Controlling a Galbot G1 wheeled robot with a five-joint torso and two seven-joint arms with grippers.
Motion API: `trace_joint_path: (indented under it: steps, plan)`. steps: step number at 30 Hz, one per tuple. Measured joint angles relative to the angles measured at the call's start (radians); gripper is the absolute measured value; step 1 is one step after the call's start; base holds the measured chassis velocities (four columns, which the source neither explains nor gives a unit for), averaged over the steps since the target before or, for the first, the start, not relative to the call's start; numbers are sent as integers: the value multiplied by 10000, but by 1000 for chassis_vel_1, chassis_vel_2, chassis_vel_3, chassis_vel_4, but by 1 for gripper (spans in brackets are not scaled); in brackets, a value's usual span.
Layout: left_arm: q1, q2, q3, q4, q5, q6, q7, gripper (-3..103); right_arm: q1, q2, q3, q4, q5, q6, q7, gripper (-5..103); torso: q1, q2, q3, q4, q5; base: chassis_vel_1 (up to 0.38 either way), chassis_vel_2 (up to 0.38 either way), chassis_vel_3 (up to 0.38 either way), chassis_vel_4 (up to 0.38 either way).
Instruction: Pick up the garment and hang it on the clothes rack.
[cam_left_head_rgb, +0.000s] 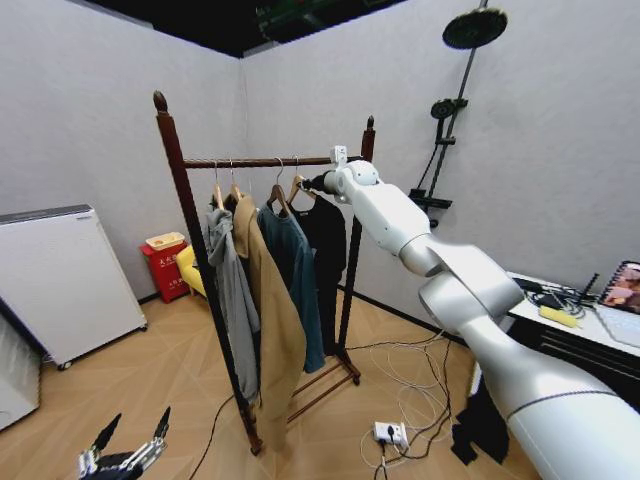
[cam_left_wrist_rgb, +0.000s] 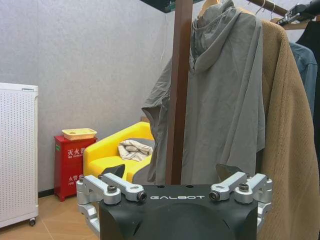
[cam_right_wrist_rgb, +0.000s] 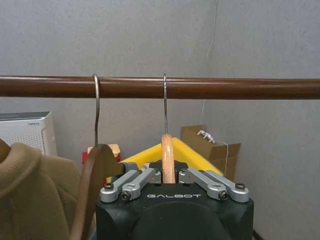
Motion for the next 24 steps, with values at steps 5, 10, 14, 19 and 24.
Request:
trace_joint_path:
  steps: [5, 10, 14, 19, 24]
  plan:
    - [0, 0, 0, 0, 0, 1, 0, 100, -234, -209, -27, 443, -349, 454, -2, 10, 0, 0, 0, 1, 0, 0, 0, 0, 0]
    - [0, 0, 0, 0, 0, 0, -1, 100, -649, -662, -60, 1390, -488, 881, 206, 27, 0, 0, 0, 1, 0, 0, 0, 0, 0]
    - [0, 0, 0, 0, 0, 0, 1, 100, -1510, -1501, -17, 3348, -368, 1397, 1010, 48, 0, 0, 0, -1, 2, 0, 0, 0, 0]
    - [-1, 0, 0, 0, 0, 0, 0, 100, -2343, -2700, 258, 5373, -134, 1769, 2102, 60, 2, 0, 1, 12, -1, 0, 0, 0, 0]
    - [0, 0, 0, 0, 0, 0, -2, 100, -4255, -5589, 1229, 9461, 133, 1456, 3835, 82, 0, 0, -2, -10, 5, 0, 0, 0, 0]
